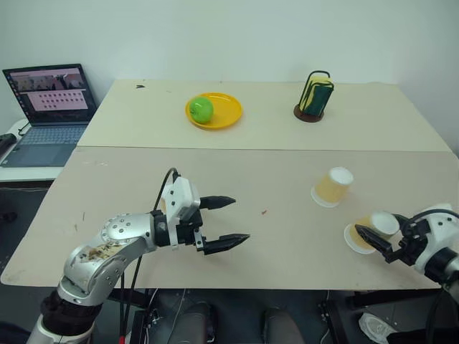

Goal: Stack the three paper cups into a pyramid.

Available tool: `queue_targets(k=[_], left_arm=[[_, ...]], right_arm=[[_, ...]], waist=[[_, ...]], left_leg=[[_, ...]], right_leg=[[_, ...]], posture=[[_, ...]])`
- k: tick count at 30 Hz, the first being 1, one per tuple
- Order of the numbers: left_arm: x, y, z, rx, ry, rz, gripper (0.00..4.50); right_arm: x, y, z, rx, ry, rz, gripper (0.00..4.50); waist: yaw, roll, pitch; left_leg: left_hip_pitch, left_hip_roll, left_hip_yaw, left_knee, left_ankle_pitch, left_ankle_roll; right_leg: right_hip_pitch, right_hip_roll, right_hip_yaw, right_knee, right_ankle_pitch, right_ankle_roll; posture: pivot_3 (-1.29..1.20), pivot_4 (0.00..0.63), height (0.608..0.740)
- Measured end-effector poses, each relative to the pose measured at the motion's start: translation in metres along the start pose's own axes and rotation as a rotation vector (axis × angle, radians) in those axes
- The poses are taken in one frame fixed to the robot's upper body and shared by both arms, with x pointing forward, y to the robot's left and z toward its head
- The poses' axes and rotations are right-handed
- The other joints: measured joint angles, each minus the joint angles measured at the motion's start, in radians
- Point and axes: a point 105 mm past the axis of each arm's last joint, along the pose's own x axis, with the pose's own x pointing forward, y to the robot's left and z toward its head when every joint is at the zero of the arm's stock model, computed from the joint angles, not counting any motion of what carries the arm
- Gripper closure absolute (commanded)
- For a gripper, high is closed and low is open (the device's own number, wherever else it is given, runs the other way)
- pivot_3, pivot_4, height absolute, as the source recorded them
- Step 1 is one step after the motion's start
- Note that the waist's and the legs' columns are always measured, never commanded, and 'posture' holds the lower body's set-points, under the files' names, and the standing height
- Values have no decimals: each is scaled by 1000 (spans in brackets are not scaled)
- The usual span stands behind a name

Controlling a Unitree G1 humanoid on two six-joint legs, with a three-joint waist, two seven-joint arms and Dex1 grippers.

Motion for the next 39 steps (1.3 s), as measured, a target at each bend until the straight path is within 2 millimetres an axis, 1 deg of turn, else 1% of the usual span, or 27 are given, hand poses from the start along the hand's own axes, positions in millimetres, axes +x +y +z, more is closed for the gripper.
queue_targets(k=[15,16,17,20,21,29,32,35,37,39], left_arm=[[0,0,0,0,0,3,0],[0,0,0,0,0,3,0],[0,0,0,0,0,3,0],[0,0,0,0,0,4,0],[0,0,0,0,0,4,0],[0,1,0,-1,1,12,0],[0,2,0,-1,2,14,0],[-1,2,0,0,6,19,0],[-2,3,0,2,10,28,0],[-6,4,-1,0,20,40,0]], right_arm=[[1,1,3,2,-6,4,8],[1,2,3,7,-9,8,525],[1,2,3,11,-9,10,731],[2,2,3,16,-7,13,1701],[2,2,3,17,-7,13,1866],[3,7,5,14,-9,35,1866],[7,13,21,-5,-51,65,1866],[10,22,48,-23,-127,123,1866],[8,37,80,-84,-201,205,1866],[6,53,108,-140,-265,287,1866]], waist=[[0,0,0],[0,0,0],[0,0,0],[0,0,0],[0,0,0],[0,0,0],[-2,0,0],[-3,0,0],[-3,0,0],[-2,0,0]], left_leg=[[0,0,0,2,0,0],[0,0,0,2,0,0],[0,0,0,2,0,0],[0,0,0,2,0,0],[0,0,0,2,0,0],[0,0,0,2,0,0],[0,0,0,2,0,0],[0,1,0,2,0,0],[0,1,0,2,0,0],[0,1,0,2,0,0]], right_leg=[[0,0,0,1,0,0],[0,0,0,1,0,0],[0,0,0,1,0,0],[0,0,0,1,0,0],[0,0,0,1,0,0],[0,0,0,1,0,0],[0,0,0,2,0,0],[0,0,0,2,0,0],[0,0,0,2,0,0],[0,0,0,2,0,0]], posture=[[0,150,726],[0,150,726],[0,150,726],[0,150,726],[0,150,726],[0,150,726],[0,150,726],[0,150,726],[0,150,726],[0,150,726]])
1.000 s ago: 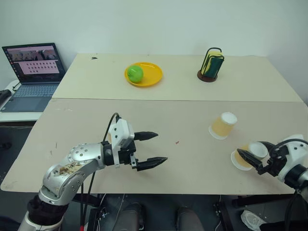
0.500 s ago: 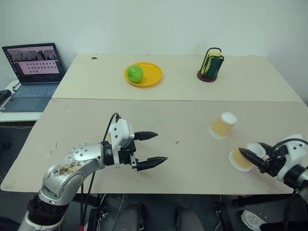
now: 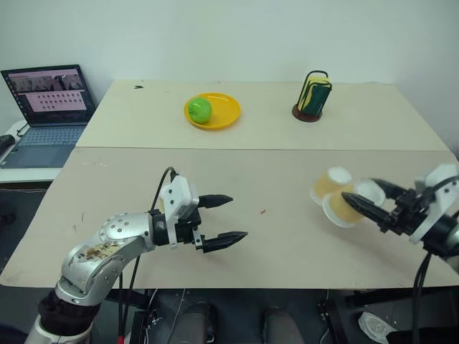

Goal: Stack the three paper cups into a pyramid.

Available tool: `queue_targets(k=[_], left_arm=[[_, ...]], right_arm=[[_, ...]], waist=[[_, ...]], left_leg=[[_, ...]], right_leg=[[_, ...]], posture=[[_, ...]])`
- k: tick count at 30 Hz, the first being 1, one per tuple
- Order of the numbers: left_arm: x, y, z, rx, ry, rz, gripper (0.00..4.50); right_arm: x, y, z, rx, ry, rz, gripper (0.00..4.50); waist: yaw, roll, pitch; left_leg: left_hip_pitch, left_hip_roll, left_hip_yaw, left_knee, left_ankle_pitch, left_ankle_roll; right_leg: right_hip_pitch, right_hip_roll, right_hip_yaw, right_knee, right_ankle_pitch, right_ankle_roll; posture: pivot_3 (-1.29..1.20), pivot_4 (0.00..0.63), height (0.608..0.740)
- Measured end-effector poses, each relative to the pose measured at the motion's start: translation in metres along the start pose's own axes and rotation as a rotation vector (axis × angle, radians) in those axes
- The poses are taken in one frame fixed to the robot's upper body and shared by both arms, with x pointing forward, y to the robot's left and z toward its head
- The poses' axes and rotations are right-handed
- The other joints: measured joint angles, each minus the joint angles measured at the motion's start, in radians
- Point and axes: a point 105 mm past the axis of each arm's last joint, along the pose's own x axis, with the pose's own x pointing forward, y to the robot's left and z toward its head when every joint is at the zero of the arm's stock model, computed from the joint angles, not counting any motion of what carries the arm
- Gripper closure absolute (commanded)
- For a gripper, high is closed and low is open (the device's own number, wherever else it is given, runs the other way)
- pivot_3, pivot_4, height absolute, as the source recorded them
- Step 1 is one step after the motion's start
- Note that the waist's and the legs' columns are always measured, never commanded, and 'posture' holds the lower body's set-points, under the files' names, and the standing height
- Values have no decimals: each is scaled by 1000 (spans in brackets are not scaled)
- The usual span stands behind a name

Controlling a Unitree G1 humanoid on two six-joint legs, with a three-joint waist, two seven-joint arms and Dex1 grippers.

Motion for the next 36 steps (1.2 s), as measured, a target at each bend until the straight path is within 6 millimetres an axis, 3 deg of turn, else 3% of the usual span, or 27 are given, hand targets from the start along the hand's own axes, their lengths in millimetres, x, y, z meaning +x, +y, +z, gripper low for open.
queue_targets(k=[3,6,9,17,26,36], left_arm=[[-7,0,-5,-8,28,15,0],[-18,-1,-12,-23,68,29,0],[-25,-5,-11,-22,84,31,0],[-30,-9,-3,16,79,63,0],[-34,-10,-3,23,79,114,0],[-45,-4,-3,22,83,184,0]], right_arm=[[16,16,29,-64,-72,111,1866],[48,39,35,-88,-92,249,1866],[81,62,25,-67,-69,379,1866],[124,72,-12,-75,20,488,1866],[140,69,-51,-63,100,526,1866],[150,70,-50,-97,89,534,1866]], waist=[[-2,-2,1],[-9,-3,2],[-9,-4,2],[-1,-5,3],[-6,-5,3],[-15,-5,3]], left_leg=[[0,0,0,0,0,0],[0,0,0,0,0,0],[0,0,0,0,0,0],[-2,-2,-1,1,0,0],[-2,-1,-1,1,0,-1],[-2,-1,-1,0,-1,-3]], right_leg=[[0,0,0,0,0,0],[-1,-1,0,0,0,0],[-1,-2,-1,0,0,-1],[-2,-2,-2,0,0,-1],[-4,-2,-2,1,0,-1],[-4,-2,-2,2,0,-1]], posture=[[0,150,726],[0,150,726],[0,150,726],[0,150,726],[0,150,726],[0,150,726]])
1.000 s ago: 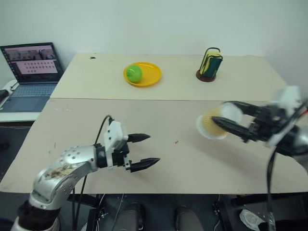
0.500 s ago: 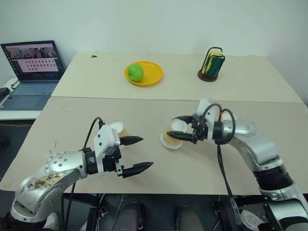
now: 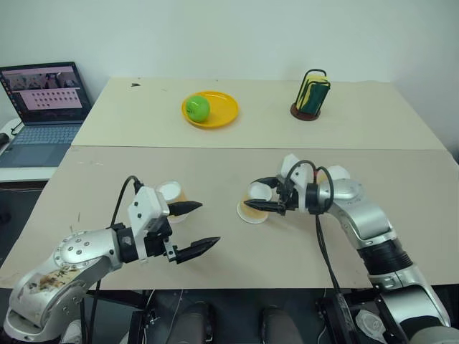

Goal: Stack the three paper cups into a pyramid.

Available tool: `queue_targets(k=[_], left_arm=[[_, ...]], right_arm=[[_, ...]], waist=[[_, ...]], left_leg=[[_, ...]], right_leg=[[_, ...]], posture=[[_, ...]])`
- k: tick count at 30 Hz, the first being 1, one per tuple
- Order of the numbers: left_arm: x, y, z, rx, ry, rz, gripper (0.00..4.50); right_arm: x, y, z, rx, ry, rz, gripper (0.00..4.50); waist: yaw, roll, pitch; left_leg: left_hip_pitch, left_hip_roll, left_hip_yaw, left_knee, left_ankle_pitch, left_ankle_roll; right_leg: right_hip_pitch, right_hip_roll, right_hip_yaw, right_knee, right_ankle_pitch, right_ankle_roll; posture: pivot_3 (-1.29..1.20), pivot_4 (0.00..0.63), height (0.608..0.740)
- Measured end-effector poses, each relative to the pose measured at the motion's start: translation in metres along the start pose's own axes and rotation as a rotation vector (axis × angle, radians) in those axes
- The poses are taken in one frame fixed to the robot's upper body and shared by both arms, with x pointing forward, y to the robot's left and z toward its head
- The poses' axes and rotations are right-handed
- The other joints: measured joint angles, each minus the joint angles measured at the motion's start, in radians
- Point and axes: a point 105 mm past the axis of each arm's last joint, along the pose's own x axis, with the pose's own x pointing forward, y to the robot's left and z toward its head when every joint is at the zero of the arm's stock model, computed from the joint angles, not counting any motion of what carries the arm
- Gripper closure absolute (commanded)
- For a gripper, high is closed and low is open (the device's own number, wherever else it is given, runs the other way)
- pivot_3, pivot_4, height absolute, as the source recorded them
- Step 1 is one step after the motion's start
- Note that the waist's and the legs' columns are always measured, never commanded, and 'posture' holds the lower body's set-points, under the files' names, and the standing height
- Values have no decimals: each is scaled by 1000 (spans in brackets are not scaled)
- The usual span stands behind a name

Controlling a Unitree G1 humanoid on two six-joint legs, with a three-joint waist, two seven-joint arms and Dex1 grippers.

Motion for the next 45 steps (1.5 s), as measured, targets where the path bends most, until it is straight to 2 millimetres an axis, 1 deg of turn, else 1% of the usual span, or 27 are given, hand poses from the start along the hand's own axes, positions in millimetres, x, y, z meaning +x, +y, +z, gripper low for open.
queue_targets(k=[1,2,9,10,12,14,23,28,31,35,38,41,43,45], left_arm=[[0,0,0,-1,1,4,0],[-1,1,0,-2,1,6,0],[0,2,0,0,-2,25,0],[0,3,0,0,-5,25,0],[0,2,1,1,-6,25,0],[1,3,2,4,-11,26,0],[5,1,4,12,-16,11,0],[9,-1,7,25,-24,-12,0],[12,-4,6,22,-23,-33,0],[17,-6,11,35,-37,-64,0],[21,-7,9,29,-34,-89,0],[25,-6,8,22,-38,-117,0],[28,-4,6,23,-34,-133,0],[30,-2,6,29,-40,-138,0]], right_arm=[[1,0,0,0,-2,1,1866],[1,0,0,-2,-1,1,1866],[1,0,0,-7,0,9,1866],[1,0,0,-6,-1,9,1125],[1,0,0,-6,-2,7,736],[0,-1,0,-2,0,5,31],[-2,-4,0,-10,4,-13,31],[-7,-1,8,-32,-3,-10,31],[-17,0,14,-51,-5,-22,31],[-28,3,15,-41,-1,-41,31],[-35,5,16,-29,-5,-61,31],[-44,2,21,-39,-5,-101,31],[-55,-3,31,-31,-46,-166,31],[-69,-13,40,-34,-80,-252,31]], waist=[[-1,0,0],[-1,0,0],[-3,0,0],[-4,0,0],[-4,0,0],[-4,0,0],[-6,0,0],[-4,0,0],[-4,0,0],[-3,0,0],[-3,0,0],[-2,0,0],[0,0,0],[3,0,0]], left_leg=[[0,0,0,0,-3,-5],[0,0,0,0,-4,-6],[0,0,0,0,-4,-7],[0,0,0,0,-4,-7],[0,0,0,0,-4,-7],[0,0,0,0,-4,-7],[0,0,0,0,-4,-7],[0,-1,0,0,-4,-7],[0,0,0,0,-4,-7],[0,0,0,0,-4,-7],[0,0,0,0,-3,-5],[0,0,0,0,-1,-2],[0,0,0,0,-1,-2],[0,0,0,0,-2,-2]], right_leg=[[0,0,0,0,0,0],[0,0,0,0,0,0],[0,0,0,0,0,0],[0,0,0,0,0,0],[0,0,0,0,0,0],[0,0,0,0,0,0],[0,0,0,0,0,0],[0,0,0,0,0,0],[0,0,0,0,0,0],[0,0,0,0,0,0],[0,0,0,0,0,0],[0,0,0,0,0,0],[0,0,0,0,0,0],[0,0,0,-1,0,0]], posture=[[0,150,726],[0,150,726],[0,150,726],[0,150,726],[0,150,726],[0,150,726],[0,150,726],[0,150,726],[0,150,726],[0,150,726],[0,150,726],[0,150,726],[0,150,726],[0,150,726]])
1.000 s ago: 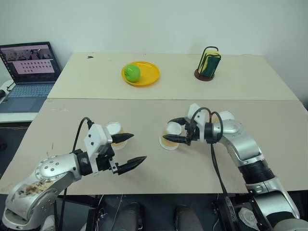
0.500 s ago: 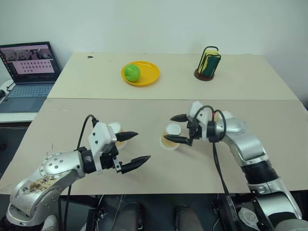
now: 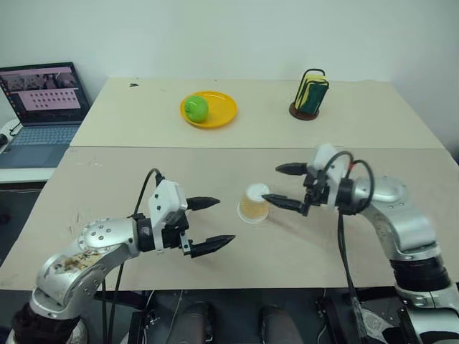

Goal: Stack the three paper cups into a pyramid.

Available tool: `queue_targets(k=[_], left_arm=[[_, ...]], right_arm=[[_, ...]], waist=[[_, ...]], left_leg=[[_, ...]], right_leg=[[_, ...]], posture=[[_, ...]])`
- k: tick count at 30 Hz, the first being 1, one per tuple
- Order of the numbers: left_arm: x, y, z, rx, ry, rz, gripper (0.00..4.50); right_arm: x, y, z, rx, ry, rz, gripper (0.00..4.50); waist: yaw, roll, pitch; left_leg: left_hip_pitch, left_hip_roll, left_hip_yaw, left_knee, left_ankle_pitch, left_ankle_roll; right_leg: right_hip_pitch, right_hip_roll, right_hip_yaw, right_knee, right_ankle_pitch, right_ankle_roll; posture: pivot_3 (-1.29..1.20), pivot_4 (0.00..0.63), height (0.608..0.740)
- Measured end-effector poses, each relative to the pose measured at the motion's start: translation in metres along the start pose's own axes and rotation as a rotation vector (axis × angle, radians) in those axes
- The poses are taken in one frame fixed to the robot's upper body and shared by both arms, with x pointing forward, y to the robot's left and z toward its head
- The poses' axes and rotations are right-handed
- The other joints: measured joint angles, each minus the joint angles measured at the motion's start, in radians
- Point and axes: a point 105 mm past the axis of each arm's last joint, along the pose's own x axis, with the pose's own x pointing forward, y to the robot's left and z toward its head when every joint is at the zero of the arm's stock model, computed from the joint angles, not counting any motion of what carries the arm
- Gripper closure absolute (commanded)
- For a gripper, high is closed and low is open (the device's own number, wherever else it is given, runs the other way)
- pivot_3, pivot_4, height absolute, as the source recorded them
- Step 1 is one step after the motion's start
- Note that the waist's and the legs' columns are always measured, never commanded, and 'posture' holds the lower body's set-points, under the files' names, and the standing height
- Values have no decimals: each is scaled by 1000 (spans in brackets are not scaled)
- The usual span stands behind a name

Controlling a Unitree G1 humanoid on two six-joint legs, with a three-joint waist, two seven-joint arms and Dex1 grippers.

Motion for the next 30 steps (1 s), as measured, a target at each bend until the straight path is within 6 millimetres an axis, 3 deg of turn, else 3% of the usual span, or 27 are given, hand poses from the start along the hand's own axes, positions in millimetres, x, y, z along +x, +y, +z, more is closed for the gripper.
queue_targets(k=[5,9,12,16,21,30], left_arm=[[7,-1,-3,-14,-14,-32,0],[15,-3,-3,-9,-26,-69,0],[22,-4,-3,5,-33,-94,0],[28,-4,0,18,-44,-111,0],[29,-4,2,25,-47,-122,0],[28,-1,1,23,-39,-110,0]], right_arm=[[-49,-49,14,-11,-36,-335,31],[-76,-65,11,13,-42,-489,31],[-89,-71,-9,57,9,-565,31],[-90,-71,-39,144,36,-597,31],[-74,-64,-67,225,42,-576,31],[-67,-68,-84,268,33,-581,31]], waist=[[13,0,0],[14,0,0],[14,0,0],[8,0,0],[3,0,0],[3,0,0]], left_leg=[[0,0,0,0,0,0],[0,0,0,0,0,1],[0,0,0,0,2,4],[0,0,1,0,2,4],[0,0,1,0,2,4],[1,0,1,0,2,5]], right_leg=[[0,-1,0,0,0,0],[1,-1,0,-1,0,0],[1,-1,0,-1,0,0],[1,0,1,-1,0,0],[1,1,1,0,0,0],[2,2,0,0,0,0]], posture=[[0,150,726],[0,150,726],[0,150,726],[0,150,726],[0,150,726],[0,150,726]])
